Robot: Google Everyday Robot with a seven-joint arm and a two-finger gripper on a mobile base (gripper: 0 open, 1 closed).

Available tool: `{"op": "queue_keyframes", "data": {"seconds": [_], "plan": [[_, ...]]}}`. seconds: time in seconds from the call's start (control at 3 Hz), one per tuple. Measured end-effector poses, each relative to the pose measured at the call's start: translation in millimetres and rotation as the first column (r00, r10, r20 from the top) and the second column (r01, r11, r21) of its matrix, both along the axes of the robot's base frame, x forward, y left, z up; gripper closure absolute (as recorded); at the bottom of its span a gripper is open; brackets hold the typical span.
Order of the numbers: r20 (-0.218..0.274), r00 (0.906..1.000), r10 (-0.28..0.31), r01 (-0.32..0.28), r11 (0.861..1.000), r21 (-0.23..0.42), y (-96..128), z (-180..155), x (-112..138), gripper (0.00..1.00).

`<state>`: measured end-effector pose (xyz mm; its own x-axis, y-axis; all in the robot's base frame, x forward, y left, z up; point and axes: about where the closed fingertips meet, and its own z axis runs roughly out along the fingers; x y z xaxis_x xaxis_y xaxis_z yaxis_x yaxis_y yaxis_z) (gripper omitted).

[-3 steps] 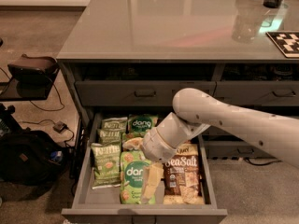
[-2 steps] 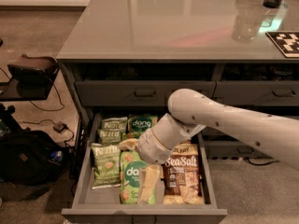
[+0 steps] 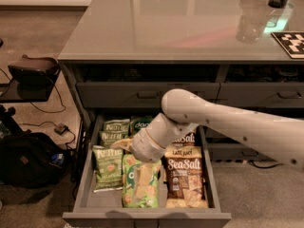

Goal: Pick green jalapeno chip bag from middle drawer and place on counter

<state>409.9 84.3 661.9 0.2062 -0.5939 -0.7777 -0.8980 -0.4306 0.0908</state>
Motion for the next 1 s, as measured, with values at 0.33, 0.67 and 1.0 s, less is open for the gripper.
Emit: {"op": "queue_keyframes", "data": {"seconds": [0.33,0.67,1.0], "plan": [[0.021,0.9987,0.046,-0.047,0.998,0.052,28,-9,27,0.00],[0.047,0.9972,0.058,-0.061,0.996,0.064,48,-16,55,0.00],[0.049,0.9984,0.027,-0.030,0.997,0.076,62,-31,72,0.00]]}}
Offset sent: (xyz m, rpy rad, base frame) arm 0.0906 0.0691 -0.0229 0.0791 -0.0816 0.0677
